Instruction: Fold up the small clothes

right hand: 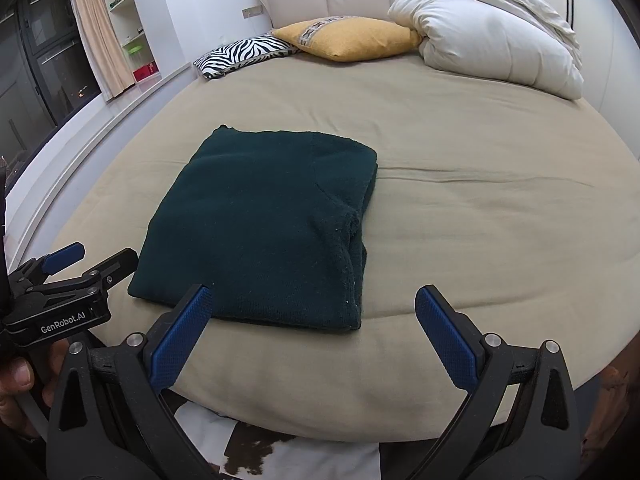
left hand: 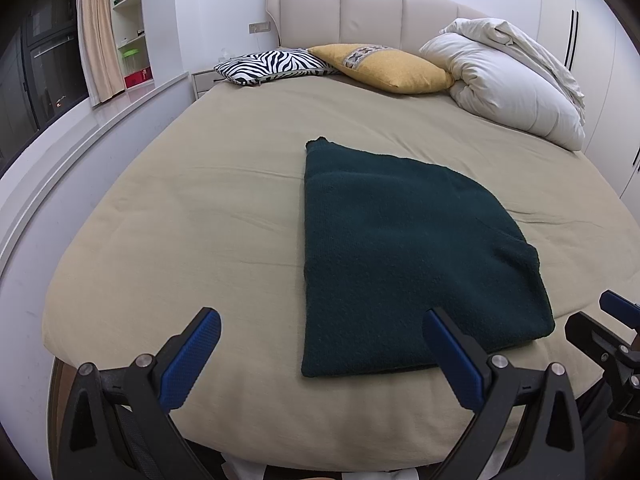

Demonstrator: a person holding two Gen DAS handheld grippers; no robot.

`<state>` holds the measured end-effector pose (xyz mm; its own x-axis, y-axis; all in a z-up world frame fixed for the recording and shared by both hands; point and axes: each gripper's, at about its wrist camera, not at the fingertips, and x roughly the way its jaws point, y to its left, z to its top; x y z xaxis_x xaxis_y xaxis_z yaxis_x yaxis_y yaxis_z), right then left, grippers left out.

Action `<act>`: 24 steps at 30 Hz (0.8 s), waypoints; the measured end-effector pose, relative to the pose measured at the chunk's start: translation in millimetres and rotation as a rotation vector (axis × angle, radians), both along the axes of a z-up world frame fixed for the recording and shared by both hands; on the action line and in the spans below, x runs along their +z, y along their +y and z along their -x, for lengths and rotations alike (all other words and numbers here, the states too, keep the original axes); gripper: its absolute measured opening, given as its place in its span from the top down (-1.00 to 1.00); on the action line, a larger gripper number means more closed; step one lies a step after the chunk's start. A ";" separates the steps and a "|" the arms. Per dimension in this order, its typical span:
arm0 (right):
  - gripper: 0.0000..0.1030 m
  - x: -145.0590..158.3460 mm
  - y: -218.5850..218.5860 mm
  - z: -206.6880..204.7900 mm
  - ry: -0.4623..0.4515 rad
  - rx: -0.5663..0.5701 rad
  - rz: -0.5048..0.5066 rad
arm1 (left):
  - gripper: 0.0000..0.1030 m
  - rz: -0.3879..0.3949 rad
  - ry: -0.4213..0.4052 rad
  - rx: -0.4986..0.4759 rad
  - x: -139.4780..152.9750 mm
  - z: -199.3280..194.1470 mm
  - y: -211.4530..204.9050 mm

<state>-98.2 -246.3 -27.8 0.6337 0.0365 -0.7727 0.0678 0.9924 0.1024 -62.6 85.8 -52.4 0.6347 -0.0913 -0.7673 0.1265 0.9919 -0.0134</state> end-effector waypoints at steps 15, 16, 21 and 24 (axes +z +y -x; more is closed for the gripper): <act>-1.00 -1.8 1.0 1.0 0.003 -0.003 -0.005 | -1.00 0.000 0.000 0.000 -0.3 0.2 -0.2; -1.00 -1.8 1.0 1.0 0.003 -0.003 -0.006 | -1.00 0.000 0.000 0.000 -0.4 0.2 -0.1; -1.00 -1.8 0.3 1.5 0.004 -0.004 -0.006 | -1.00 0.000 0.000 0.000 -0.6 0.6 -0.5; -1.00 -2.0 -0.5 1.3 0.004 -0.002 -0.006 | -1.00 0.000 0.000 0.000 -0.2 0.4 -0.3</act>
<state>-99.5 -246.8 -29.7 0.6306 0.0397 -0.7751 0.0704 0.9916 0.1081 -63.0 85.5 -52.6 0.6345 -0.0909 -0.7675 0.1265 0.9919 -0.0130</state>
